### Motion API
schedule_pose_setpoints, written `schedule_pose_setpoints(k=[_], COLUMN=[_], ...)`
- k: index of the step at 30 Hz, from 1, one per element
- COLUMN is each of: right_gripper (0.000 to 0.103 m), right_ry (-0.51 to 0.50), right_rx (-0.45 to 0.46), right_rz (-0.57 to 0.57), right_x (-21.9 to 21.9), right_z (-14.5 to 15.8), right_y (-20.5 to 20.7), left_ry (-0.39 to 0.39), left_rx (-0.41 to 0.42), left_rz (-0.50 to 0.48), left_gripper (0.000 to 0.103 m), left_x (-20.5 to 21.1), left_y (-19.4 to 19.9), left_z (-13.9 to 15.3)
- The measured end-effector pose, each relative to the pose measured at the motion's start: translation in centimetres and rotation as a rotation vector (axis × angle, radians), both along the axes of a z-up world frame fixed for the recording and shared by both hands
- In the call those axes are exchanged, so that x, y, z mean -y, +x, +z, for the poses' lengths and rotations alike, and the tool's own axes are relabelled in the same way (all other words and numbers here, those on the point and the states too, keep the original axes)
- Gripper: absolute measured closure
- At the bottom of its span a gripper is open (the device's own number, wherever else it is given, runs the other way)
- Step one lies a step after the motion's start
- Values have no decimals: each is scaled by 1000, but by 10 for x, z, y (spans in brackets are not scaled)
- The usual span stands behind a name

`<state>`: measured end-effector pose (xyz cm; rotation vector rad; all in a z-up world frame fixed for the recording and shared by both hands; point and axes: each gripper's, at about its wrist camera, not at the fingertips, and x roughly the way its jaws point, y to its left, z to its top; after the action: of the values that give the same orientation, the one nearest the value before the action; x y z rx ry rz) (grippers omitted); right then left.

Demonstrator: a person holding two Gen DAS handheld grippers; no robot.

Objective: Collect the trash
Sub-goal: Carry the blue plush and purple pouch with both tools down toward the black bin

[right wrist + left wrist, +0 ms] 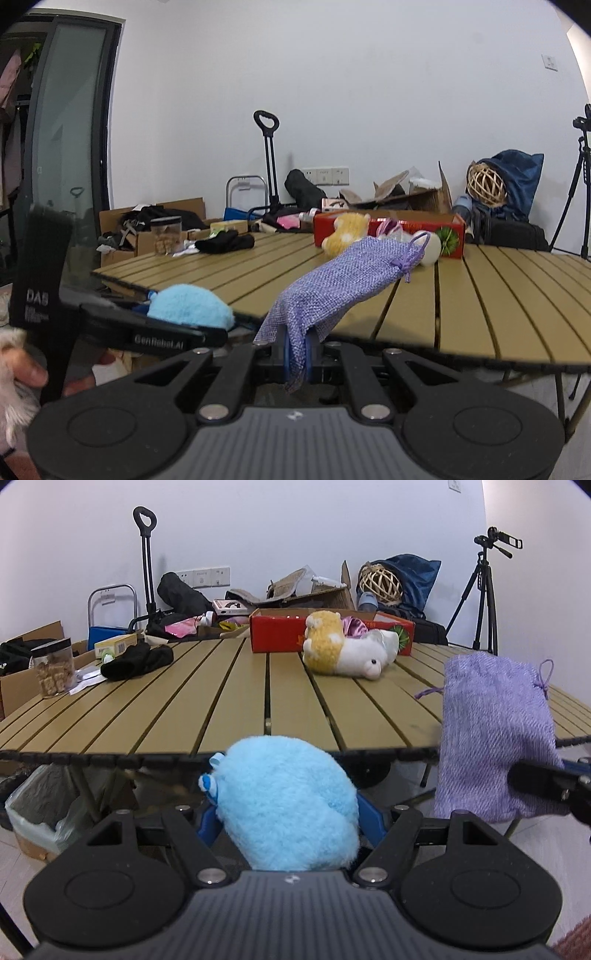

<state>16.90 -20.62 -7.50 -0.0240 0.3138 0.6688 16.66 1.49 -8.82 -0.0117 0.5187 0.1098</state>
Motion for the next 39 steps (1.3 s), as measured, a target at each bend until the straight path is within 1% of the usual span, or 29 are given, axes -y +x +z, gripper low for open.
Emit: schedule_pose_setpoints(k=[8,13,22,26,28,30,33,36,39], right_gripper=[96,96,96,96,96,96,96,96,96], right_ry=[-44,-58,-159,-216,-224,-225,-231,-237,-235], right_rx=[-18,-99,-232,-281,-302,-316,-317,-326,-336], right_rz=[27,20,0,-12,-15,-20,-27,-32,-30], right_x=[-10,-16,-29,-33,-33,-32,-33,-34,-34], right_z=[-8,-24,-59,-80,-88,-94,-99,-102,-102], right_y=[-28,-31,-41,-41,-38,-35,-34,-31,-28], left_ry=[23,34,38,75,87,67,50,42,57], left_rx=[-36,-63,-137,-138,-157,-191,-220,-232,-233], left_rz=[-9,-23,-28,-12,2,15,39,47,43], left_gripper=[29,29,29,29,29,29,29,29,29], left_x=[5,6,0,-3,-5,-10,-17,-20,-18], left_y=[-19,-28,-45,-43,-39,-34,-30,-28,-28], left_z=[-7,-15,-42,-56,-64,-70,-77,-79,-81])
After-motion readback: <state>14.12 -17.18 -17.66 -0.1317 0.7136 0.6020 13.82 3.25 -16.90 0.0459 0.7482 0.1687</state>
